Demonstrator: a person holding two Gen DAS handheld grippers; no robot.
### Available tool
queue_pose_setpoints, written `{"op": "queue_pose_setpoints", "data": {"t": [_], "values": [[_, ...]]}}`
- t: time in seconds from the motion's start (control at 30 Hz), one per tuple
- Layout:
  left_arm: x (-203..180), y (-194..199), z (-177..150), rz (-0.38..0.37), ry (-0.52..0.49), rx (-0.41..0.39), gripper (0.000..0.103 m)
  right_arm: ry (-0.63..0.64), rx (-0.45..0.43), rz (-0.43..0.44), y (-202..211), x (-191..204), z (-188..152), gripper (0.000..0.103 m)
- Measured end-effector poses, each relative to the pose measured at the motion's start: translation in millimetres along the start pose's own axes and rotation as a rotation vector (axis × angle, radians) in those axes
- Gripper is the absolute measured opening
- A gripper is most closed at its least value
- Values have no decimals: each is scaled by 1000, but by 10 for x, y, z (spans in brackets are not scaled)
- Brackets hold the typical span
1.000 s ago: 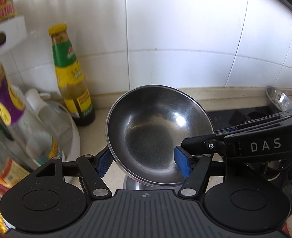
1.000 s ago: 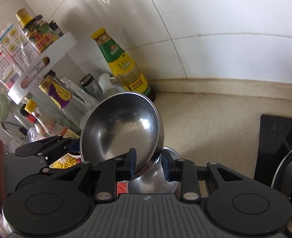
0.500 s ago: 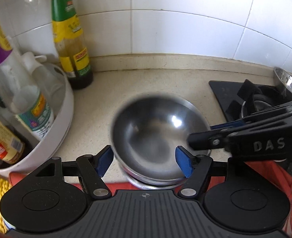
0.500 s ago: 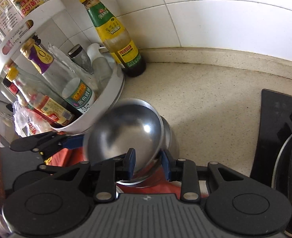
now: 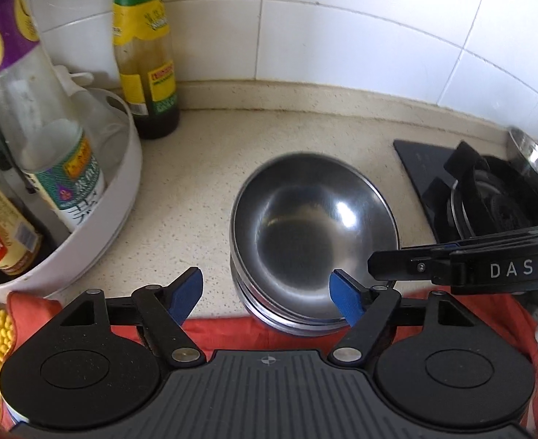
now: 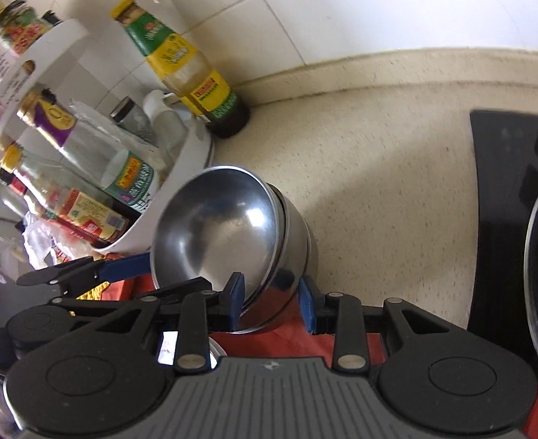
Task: Organize plates and bowls
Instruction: 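Carry the left tool's bowl toward the steel bowl held by the right tool, then lower the left tool's bowl into the right tool's bowl and open the left tool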
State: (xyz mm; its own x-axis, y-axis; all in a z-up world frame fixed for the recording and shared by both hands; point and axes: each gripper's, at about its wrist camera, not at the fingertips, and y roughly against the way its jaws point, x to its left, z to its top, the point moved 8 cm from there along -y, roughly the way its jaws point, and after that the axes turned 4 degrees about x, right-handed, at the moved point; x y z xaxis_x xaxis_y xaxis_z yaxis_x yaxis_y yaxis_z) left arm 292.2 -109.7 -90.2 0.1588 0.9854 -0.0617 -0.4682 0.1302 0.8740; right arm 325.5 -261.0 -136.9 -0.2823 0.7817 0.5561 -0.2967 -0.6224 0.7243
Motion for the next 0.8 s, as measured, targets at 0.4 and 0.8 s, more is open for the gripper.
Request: {"op": "queue_pose_setpoints", "data": {"t": [0.4, 0.8], "values": [[59, 169, -154, -101, -271, -78, 97, -23, -28, -19, 186, 123, 74, 52], [-92, -355, -289, -195, -443, 28, 97, -132, 12, -71, -150, 46, 2, 58]]}}
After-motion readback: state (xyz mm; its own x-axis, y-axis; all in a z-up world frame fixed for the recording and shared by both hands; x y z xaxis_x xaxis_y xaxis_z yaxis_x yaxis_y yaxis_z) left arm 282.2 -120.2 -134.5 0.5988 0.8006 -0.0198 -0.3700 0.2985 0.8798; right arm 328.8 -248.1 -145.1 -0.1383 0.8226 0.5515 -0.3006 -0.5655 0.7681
